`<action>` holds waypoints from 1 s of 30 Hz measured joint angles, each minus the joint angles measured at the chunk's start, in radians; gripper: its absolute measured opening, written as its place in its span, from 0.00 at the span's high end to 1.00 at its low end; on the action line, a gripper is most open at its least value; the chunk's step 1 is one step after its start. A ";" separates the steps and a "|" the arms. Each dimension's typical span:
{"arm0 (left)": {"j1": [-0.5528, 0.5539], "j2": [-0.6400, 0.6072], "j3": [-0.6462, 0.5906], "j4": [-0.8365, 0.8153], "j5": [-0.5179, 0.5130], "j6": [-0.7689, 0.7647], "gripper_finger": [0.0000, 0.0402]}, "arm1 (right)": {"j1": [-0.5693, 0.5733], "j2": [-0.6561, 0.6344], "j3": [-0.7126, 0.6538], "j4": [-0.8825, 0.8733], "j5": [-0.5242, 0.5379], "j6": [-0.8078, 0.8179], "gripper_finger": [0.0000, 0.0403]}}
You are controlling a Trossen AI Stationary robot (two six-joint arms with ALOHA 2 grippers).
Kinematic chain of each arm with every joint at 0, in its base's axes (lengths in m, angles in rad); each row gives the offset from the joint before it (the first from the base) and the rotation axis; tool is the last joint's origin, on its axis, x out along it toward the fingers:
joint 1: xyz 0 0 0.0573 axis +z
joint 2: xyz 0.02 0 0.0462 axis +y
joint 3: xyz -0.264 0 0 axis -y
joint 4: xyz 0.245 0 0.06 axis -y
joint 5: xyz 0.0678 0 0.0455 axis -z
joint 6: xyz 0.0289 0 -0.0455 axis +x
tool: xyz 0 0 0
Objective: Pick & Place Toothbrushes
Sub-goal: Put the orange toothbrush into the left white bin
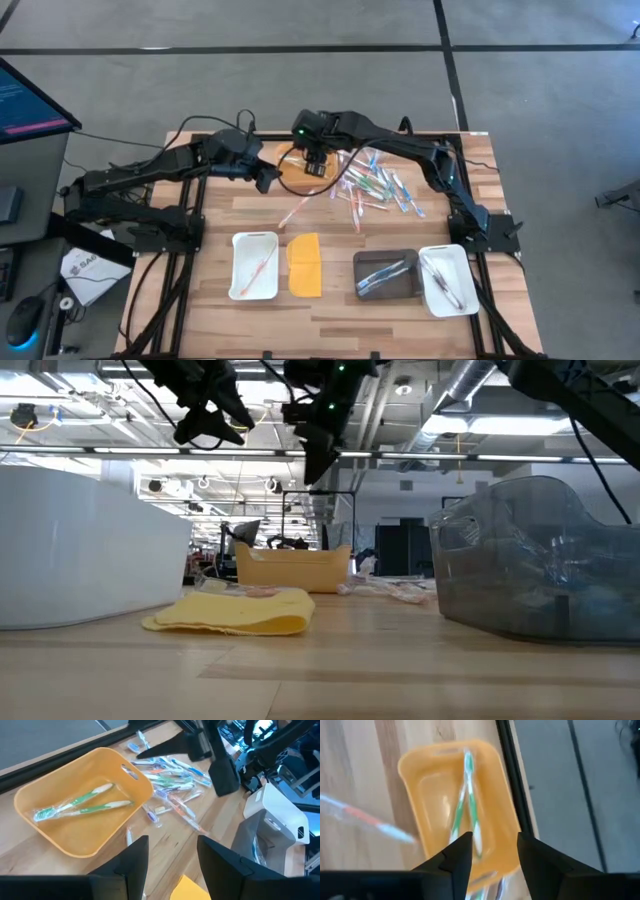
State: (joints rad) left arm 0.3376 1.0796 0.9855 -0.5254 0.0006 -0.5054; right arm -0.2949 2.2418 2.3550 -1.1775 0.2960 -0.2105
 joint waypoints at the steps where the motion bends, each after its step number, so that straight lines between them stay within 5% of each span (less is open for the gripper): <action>1: -0.004 0.000 0.000 0.004 0.000 -0.001 0.59 | 0.000 -0.006 0.000 -0.030 -0.002 0.016 0.64; 10: -0.067 0.000 0.000 0.030 -0.057 -0.038 0.60 | 0.014 -0.059 0.000 -0.233 -0.011 0.098 0.72; 30: -0.158 0.025 0.000 0.049 -0.106 -0.114 0.60 | 0.119 -0.165 -0.026 -0.297 -0.010 0.230 0.74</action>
State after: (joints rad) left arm 0.1799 1.1043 0.9859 -0.4763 -0.1051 -0.6189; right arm -0.1758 2.0767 2.3287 -1.4750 0.2863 0.0194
